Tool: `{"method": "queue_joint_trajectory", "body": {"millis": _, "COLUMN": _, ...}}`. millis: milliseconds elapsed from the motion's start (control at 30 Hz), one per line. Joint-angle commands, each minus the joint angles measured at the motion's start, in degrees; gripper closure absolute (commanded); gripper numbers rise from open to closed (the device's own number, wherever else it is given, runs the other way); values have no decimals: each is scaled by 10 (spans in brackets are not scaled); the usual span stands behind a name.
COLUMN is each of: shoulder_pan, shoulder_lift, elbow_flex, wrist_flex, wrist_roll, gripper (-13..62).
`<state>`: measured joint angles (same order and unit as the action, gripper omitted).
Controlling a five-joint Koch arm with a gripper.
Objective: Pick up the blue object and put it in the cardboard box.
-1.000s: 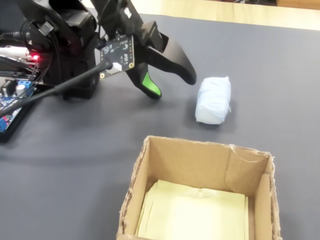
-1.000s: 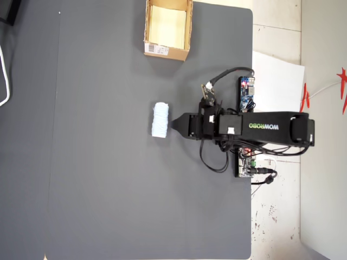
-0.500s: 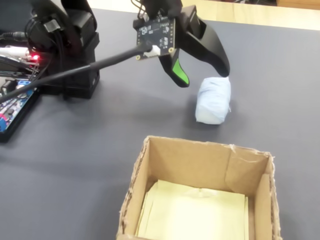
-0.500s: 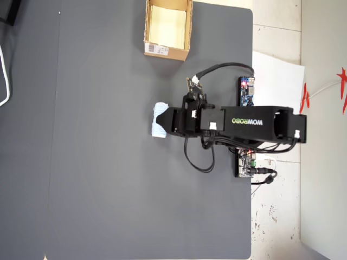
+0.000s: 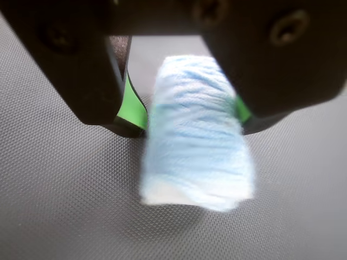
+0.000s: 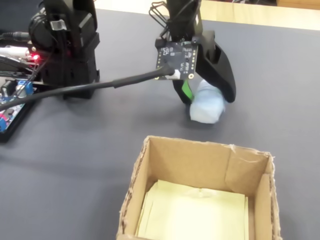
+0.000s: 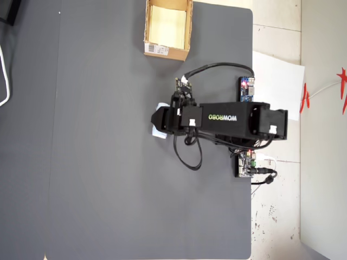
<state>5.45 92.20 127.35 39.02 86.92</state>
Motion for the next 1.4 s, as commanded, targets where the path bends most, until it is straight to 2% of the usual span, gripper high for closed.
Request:
{"method": "queue_joint_trajectory", "body": {"millis": 0, "shoulder_pan": 4, "shoulder_lift": -1, "elbow_flex": -26, "wrist_flex": -58, "wrist_roll": 4, "gripper": 279}}
{"method": "queue_joint_trajectory", "body": {"millis": 67, "shoulder_pan": 6, "shoulder_lift": 0, "elbow_flex": -17, "wrist_flex": -95, "wrist_roll": 2, "gripper": 325}}
{"method": "queue_joint_trajectory", "body": {"millis": 300, "shoulder_pan": 5, "shoulder_lift": 35, "elbow_flex": 21, "wrist_flex": -192, "wrist_roll": 4, "gripper": 326}}
{"method": "queue_joint_trajectory", "body": {"millis": 1000, "shoulder_pan": 34, "shoulder_lift": 334, "elbow_flex": 286, "wrist_flex": -444, "wrist_roll": 19, "gripper": 325}}
{"method": "queue_joint_trajectory", "body": {"millis": 1367, "shoulder_pan": 130, "shoulder_lift": 332, "elbow_flex": 258, "wrist_flex": -580, "wrist_roll": 14, "gripper": 325}}
